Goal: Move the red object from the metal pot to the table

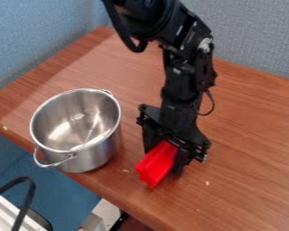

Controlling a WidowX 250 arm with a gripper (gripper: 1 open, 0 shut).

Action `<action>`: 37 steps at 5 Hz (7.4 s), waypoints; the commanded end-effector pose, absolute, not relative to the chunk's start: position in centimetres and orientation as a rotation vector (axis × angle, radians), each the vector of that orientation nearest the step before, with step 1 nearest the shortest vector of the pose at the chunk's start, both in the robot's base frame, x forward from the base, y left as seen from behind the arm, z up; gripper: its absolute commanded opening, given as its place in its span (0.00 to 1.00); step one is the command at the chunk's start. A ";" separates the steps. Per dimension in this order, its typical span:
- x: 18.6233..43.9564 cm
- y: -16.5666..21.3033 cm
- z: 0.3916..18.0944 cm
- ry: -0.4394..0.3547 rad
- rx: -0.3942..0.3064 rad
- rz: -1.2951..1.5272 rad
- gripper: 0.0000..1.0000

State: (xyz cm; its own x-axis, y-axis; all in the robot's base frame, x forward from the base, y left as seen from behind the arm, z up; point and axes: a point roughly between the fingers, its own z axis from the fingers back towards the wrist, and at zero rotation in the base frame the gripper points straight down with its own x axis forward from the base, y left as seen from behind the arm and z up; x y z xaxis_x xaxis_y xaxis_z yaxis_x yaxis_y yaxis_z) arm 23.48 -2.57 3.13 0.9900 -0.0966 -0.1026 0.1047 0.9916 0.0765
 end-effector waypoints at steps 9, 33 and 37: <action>22.1 -0.6 4.6 0.065 0.040 0.167 1.00; 20.6 2.9 7.8 -0.006 0.116 0.273 0.00; 21.1 1.9 7.6 0.027 0.105 0.188 0.00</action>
State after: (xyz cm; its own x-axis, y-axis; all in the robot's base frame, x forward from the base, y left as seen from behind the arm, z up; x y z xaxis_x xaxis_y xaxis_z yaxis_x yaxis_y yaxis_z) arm 20.74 1.67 7.19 0.9824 0.1833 -0.0359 -0.1787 0.9783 0.1050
